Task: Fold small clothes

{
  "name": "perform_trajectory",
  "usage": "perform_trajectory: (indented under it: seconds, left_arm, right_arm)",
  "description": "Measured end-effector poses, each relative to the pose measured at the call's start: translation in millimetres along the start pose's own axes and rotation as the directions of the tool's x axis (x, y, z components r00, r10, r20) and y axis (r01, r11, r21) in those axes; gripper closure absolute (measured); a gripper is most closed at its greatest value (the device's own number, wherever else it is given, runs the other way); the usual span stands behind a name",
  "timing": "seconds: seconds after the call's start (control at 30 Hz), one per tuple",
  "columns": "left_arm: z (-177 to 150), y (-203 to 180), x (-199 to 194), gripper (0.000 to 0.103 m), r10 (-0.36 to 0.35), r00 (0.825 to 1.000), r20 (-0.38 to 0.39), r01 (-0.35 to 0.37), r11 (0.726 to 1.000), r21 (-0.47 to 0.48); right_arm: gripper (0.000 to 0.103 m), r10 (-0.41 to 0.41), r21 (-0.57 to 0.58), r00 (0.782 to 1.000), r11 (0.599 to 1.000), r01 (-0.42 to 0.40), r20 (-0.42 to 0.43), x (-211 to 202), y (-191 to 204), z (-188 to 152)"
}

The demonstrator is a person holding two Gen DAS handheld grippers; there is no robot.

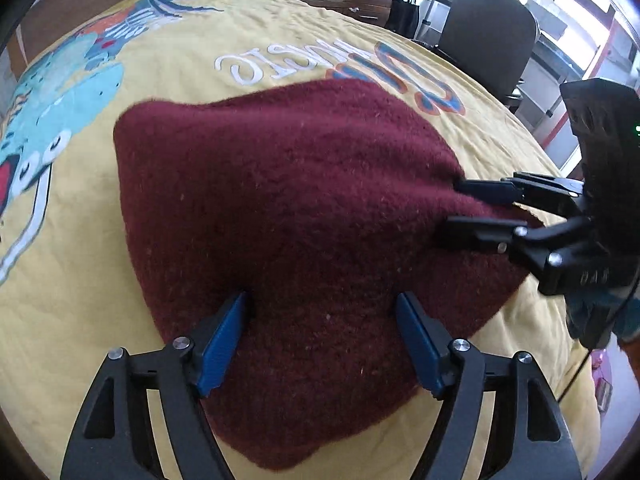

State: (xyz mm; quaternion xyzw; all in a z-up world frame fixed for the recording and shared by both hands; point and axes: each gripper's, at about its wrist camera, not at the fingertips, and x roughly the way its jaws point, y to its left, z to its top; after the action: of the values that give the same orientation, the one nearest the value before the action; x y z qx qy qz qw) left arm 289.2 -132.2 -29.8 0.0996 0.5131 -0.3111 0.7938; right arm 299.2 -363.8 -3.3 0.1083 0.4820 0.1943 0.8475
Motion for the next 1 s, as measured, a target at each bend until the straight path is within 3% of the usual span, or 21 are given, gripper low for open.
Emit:
perform_trajectory:
  seconds: [0.33, 0.5, 0.63, 1.0]
  left_arm:
    - [1, -1, -18, 0.033, 0.001, 1.0, 0.018, -0.001, 1.0, -0.015]
    - [17, 11, -34, 0.033, -0.04, 0.996, 0.074, 0.044, 0.998, -0.052]
    - [22, 8, -15, 0.033, -0.032, 0.999, 0.026, 0.032, 0.999, -0.021]
    - [-12, -9, -7, 0.027, 0.027, 0.999, 0.03, -0.026, 1.0, -0.009]
  right_arm:
    - [0.036, 0.03, 0.0, 0.998, 1.0, -0.03, 0.064, -31, 16, 25]
    - [0.036, 0.018, 0.006, 0.999, 1.0, -0.018, 0.041, -9, 16, 41]
    - [0.036, -0.031, 0.018, 0.999, 0.999, 0.031, 0.013, 15, 4, 42]
    - [0.032, -0.101, 0.006, 0.995, 0.995, 0.101, 0.027, 45, -8, 44]
